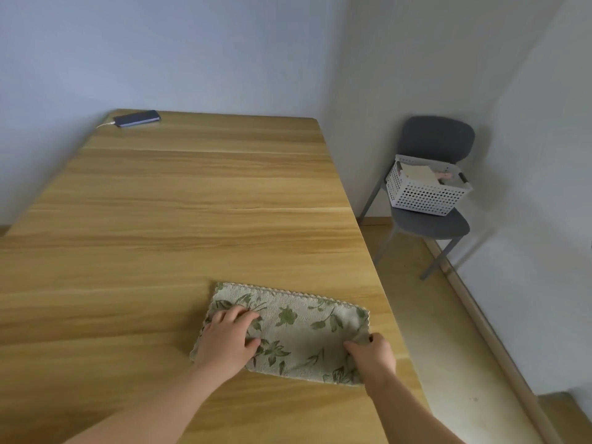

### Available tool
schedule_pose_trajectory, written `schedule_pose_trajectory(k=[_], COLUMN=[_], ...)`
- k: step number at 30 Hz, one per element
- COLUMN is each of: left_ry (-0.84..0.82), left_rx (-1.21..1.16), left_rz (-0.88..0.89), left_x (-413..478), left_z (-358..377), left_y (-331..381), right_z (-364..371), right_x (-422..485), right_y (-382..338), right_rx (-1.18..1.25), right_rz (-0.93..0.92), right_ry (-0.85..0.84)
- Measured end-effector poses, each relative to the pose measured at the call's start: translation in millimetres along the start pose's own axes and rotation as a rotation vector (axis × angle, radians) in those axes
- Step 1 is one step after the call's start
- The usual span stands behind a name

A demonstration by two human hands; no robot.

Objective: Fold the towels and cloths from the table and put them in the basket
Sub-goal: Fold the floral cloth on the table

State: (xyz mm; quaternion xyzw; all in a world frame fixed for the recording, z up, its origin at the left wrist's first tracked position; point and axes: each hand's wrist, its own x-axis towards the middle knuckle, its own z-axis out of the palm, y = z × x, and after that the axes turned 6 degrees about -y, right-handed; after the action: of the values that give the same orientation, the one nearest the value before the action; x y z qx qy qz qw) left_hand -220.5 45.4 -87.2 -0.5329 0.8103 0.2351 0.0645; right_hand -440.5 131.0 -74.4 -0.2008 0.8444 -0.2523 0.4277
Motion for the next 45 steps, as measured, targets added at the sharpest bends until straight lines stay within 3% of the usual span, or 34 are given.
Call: schedule_pose_trajectory(k=[6,9,12,17,20,23,26,31,36,41,45], left_ry=[0.020,0.096,0.050,-0.101,-0.142,-0.175,-0.188,-0.107,0.040,-0.113,-0.104], left_rx=[-0.240,-0.358,-0.490,-0.754,-1.037,-1.153,-1.064,-0.765,-0.702,-0.465,-0.484], left_rz=[0.047,-0.001,-0.087,-0.189,-0.261,-0.337,-0.342,-0.264,-0.251,-0.354,-0.402], left_x=[-33.3,-40.3,-46.4,-50.7,-50.3,-52.7,-53.7,-44.2,-44.0,-47.5,-43.2], left_z=[17.2,11.9,5.3,4.6,1.0,-3.1,-6.5,-7.2,-11.9,-5.8,-5.2], left_y=[16.7,16.6,13.7,1.6,-1.3,-3.0,-4.2,-1.3,-3.4,-21.0,-16.9], right_z=[-20.4,-21.4,-10.8,25.5,51.7,70.2,75.6,62.1,54.5,62.0,67.0], right_x=[-20.6,-30.6,-45.6,-70.0,-78.1,-81.5,-79.3,-69.1,-55.6,-49.8,-46.5], right_y=[24.2,15.1,-4.7,-35.4,-42.1,-36.7,-27.5,-18.5,-13.3,-9.1,-6.9], right_rx=[0.319,0.473,0.568,0.509,0.352,0.183,0.108,0.233,0.152,0.010,-0.010], right_rz=[0.035,-0.025,-0.116,-0.287,-0.362,-0.367,-0.355,-0.276,-0.246,-0.176,-0.136], right_ry=[0.106,0.021,-0.099,-0.278,-0.409,-0.600,-0.664,-0.407,-0.228,-0.232,-0.234])
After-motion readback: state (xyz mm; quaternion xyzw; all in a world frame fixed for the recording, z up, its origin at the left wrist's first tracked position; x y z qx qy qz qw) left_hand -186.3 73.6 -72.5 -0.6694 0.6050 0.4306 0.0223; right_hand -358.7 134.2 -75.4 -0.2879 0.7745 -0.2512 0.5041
